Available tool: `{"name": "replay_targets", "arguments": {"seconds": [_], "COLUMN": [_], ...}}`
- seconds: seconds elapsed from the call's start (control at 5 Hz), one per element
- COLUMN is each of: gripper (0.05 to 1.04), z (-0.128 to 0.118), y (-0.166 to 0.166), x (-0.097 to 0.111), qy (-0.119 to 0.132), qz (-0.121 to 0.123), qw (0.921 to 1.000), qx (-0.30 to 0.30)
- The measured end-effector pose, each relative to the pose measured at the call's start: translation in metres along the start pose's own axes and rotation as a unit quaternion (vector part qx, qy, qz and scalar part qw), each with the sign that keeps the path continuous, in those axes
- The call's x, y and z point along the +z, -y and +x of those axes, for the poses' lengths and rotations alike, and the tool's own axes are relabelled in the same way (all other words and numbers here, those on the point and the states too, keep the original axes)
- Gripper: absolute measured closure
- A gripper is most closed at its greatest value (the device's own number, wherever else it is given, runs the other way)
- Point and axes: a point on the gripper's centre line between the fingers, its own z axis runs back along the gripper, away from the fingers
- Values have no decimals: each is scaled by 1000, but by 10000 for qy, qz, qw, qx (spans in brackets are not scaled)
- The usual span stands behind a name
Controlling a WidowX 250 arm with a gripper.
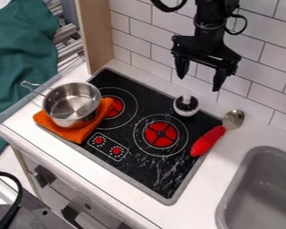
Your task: Move the silver pot to the right
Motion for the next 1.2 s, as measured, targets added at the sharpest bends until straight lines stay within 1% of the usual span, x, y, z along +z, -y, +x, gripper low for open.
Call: {"name": "replay_targets", "arguments": {"seconds": [0.2,0.4,0.6,0.8,1.0,1.2], "gripper": [77,77,77,77,77,77], "z": [-9,-43,-58,-86,-106,-114], "y": [0,-25,-59,-84,-108,-124], "x": [-14,-32,-19,-5,3,2], "qy": [-232,-584,-478,-456,-491,-552], "qz": [10,-66,-28,62,208,238], "qw": [9997,9980,9974,9962,9939,9919], "qx": [-4,221,546,745,970,1119]}}
